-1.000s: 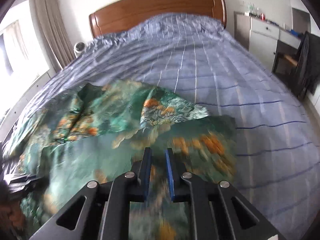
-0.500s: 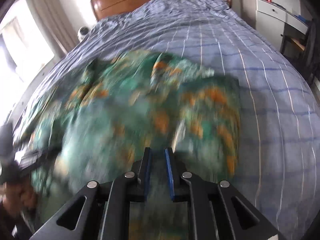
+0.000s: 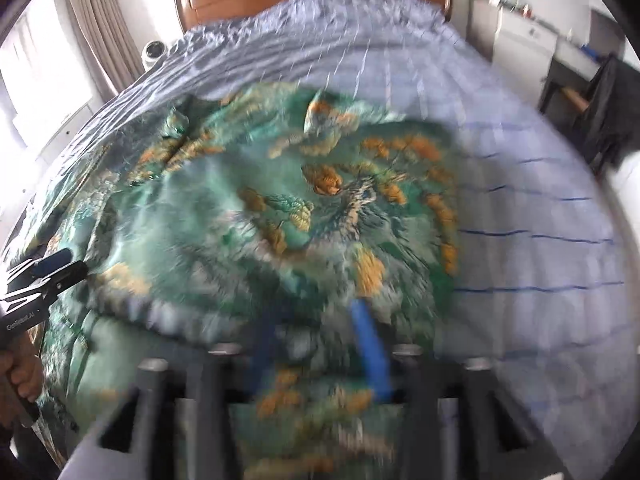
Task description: Fold large clothes
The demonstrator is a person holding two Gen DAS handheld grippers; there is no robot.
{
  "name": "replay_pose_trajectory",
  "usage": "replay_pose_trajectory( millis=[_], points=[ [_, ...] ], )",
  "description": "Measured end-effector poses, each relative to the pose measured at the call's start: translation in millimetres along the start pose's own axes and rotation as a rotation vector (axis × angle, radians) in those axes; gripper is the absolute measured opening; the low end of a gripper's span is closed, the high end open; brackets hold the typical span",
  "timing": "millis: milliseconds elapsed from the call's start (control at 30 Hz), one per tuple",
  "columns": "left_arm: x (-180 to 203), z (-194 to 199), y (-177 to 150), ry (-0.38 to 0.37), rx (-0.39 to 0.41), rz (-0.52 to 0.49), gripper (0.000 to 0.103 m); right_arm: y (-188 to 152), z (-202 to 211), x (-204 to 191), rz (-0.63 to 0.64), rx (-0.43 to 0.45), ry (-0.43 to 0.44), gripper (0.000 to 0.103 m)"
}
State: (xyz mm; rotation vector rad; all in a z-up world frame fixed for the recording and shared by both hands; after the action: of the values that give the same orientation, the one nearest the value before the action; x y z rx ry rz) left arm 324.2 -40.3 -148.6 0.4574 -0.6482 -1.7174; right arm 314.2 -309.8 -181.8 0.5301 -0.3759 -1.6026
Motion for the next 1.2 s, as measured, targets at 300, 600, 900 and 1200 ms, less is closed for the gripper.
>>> replay_pose_trajectory(
  millis=[300,600,900,1200],
  points=[
    [-26,63,-55,0.134,0.056,-0.014,0.096,-38,101,-53,0.094,0.218,-0.01,0.061],
    [-59,94,-98,0.166,0.017,0.019,0.096,-127,127,-139,0.15,0.255,0.112,0.062],
    [-91,110,-117,0.213,0.021,0.102,0.097,-188,147,-176,0.107,0.214,0.226,0.062],
    [-103,121,-125,0.227,0.036,0.118,0.097,-202,160,-185,0.148,0.243,0.205,0.062]
  ],
)
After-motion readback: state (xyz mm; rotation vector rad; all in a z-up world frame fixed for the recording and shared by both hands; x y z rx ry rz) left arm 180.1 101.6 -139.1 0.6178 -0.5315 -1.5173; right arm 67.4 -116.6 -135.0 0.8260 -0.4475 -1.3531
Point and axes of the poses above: each gripper's, at about its wrist camera, not at the fingertips, and z roughly against the way its jaws point, x to its right, y to its top, the point moved 9 cm from there along -z, roughly the way its jaws point, and after that the axes turned 4 degrees about -z, right-handed, at the moved point
